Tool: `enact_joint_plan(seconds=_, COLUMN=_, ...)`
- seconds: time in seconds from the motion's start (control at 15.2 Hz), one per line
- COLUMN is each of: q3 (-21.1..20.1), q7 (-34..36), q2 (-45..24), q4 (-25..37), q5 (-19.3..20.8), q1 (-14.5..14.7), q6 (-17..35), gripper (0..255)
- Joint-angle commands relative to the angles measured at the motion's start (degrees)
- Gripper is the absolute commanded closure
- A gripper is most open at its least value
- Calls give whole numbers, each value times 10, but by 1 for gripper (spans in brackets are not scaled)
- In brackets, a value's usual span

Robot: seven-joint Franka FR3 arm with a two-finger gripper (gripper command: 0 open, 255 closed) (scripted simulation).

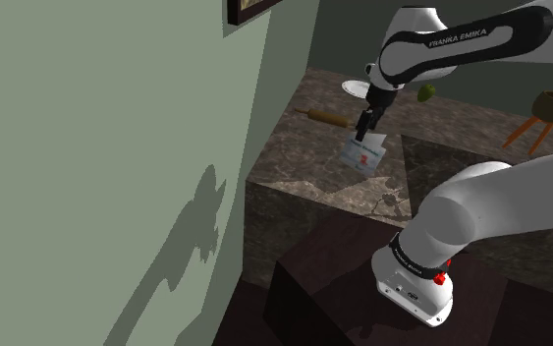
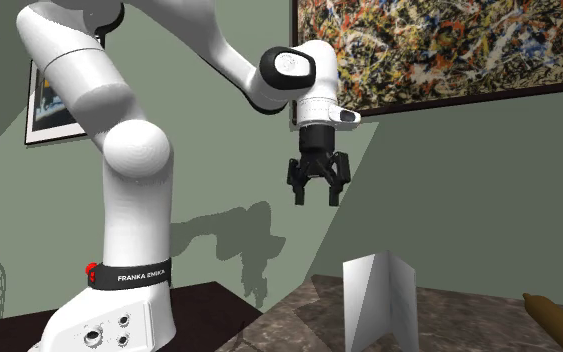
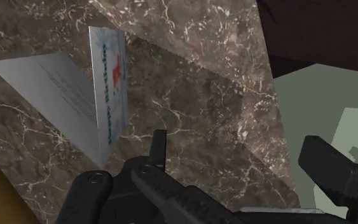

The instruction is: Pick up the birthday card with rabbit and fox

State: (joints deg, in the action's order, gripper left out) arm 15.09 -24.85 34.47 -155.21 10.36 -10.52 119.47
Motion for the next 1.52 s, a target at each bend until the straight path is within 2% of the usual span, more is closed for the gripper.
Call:
enact_joint_plan(seconds=0.0, q3=23, q7=-21, q2=-32, q4=-3, q5=17, q1=-12, q6=47, gripper=0)
enact_joint_plan(seconds=0.26, q3=65, q7=-60, q2=-104, q4=3, q5=35, q1=-26, q6=134, gripper=0)
enact_joint_plan(seconds=0.53, q3=108, q7=-106, q2=-187, q4=24, q5=32, q1=-30, q6=217, gripper=0)
enact_joint_plan(seconds=1.06, q3=124, q7=-125, q2=-254, q4=9, q5=10, q1=-20, q6=299, gripper=0)
enact_joint_plan(seconds=1.19, q3=124, q7=-125, q2=-254, q4=9, q5=10, q1=-20, q6=299, gripper=0)
enact_joint_plan(seconds=1.25, q3=123, q7=-124, q2=-252, q4=8, q5=11, q1=-20, q6=298, gripper=255)
enact_joint_plan(seconds=1.45, q3=123, q7=-124, q2=-252, q4=8, q5=11, q1=-20, q6=298, gripper=255)
